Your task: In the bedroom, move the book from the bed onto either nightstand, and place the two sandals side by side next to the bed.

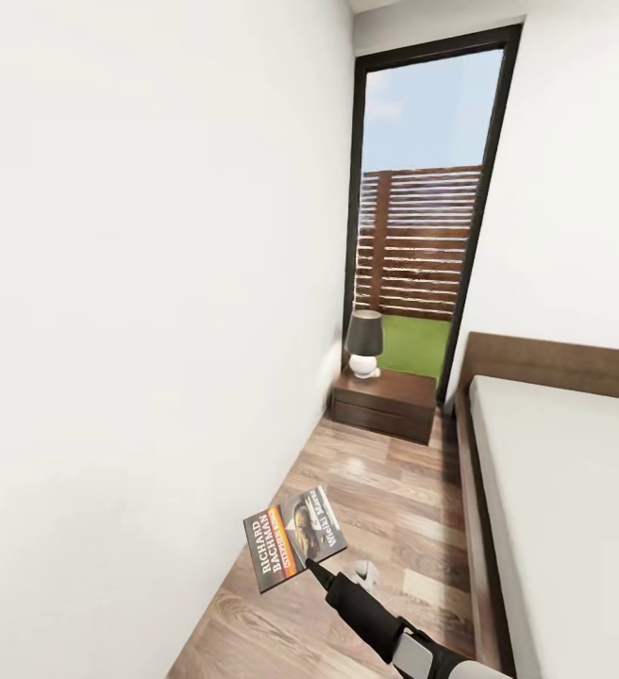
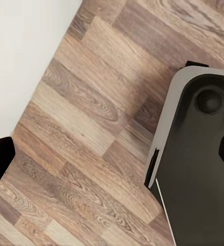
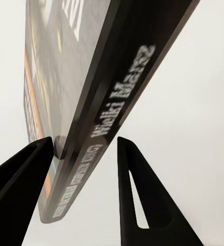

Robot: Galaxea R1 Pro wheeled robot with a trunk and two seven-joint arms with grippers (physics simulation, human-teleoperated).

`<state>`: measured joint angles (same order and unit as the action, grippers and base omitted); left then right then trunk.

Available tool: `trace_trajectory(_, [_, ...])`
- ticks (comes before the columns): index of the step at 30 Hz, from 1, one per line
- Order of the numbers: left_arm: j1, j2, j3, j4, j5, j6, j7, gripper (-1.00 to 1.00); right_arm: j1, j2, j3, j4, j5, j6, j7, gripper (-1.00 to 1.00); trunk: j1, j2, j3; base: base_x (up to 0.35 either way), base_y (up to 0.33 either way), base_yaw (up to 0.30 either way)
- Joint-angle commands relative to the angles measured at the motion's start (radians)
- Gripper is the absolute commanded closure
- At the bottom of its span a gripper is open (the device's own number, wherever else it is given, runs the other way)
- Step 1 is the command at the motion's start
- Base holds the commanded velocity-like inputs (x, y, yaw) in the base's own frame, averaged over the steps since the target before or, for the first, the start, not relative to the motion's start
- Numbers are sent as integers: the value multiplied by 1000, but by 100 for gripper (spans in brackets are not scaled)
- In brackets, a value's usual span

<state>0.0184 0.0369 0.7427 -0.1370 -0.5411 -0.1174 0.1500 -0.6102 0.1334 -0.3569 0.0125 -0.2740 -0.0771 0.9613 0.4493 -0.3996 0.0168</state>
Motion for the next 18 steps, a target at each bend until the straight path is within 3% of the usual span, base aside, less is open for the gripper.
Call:
trace_trajectory(1, [0, 0, 7, 0, -11, -4, 2, -100, 0, 0, 1, 1, -1, -7, 1, 100, 1, 0, 0, 170, 80, -80])
trace_trajectory(9, [0, 0, 6, 0, -12, -4, 2, -100, 0, 0, 1, 1, -2, -7, 1, 100, 1, 0, 0, 77, 32, -78])
trace_trajectory(18, [0, 0, 6, 0, -13, -4, 2, -100, 0, 0, 1, 1, -1, -7, 1, 100, 1, 0, 0, 10, 4, -226])
